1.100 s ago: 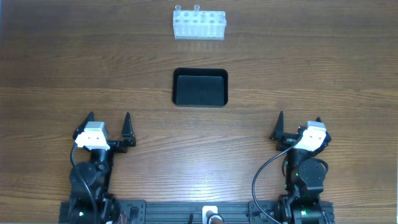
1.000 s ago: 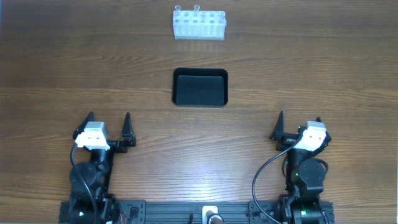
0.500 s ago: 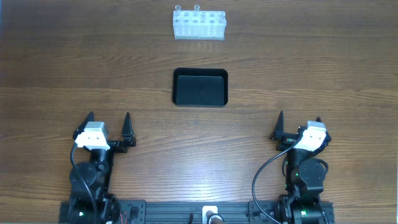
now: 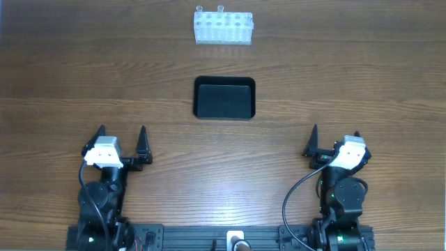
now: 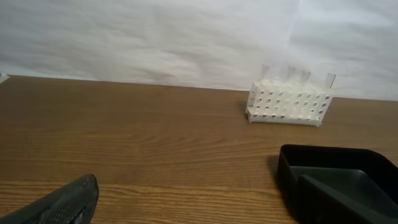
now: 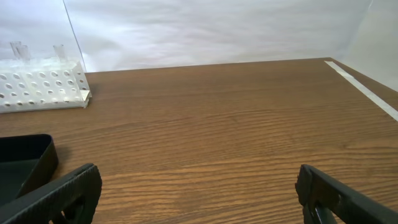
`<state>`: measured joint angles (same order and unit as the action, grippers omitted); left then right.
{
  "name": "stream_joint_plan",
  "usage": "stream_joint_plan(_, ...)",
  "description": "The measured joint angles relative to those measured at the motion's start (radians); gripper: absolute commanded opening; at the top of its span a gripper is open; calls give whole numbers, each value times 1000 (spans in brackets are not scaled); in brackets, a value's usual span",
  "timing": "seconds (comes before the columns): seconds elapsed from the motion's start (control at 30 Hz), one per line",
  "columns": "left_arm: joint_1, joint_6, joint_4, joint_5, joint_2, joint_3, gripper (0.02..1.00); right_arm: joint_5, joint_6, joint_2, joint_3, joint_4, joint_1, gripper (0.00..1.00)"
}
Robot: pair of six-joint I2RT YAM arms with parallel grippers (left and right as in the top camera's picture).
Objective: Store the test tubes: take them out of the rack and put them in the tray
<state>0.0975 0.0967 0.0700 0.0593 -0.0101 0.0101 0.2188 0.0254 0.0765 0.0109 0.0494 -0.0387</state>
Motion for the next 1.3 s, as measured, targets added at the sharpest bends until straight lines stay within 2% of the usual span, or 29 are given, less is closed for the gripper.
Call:
stream_joint_plan(0.3, 0, 0, -13, 0, 0, 0, 1000, 0, 0, 0, 0, 0, 0, 993)
stream_joint_plan(0.57, 0, -1, -379, 0, -129, 5, 1000, -1, 1, 0, 0, 2, 0, 993)
stream_joint_plan(0.7, 0, -3, -565, 0, -370, 59, 1000, -1, 0, -1, 0, 2, 0, 993)
stream_joint_plan(0.83, 0, -3, -644, -2, -669, 213, 1000, -1, 0, -3, 0, 1, 0, 993)
stream_joint_plan(0.97, 9, -3, -662, -24, -995, 449, 998, -1, 0, -3, 0, 2, 0, 991)
stream_joint_plan(1.3, 125, -3, -650, -42, -1548, 890, 1000, -1, 0, -6, 0, 2, 0, 991)
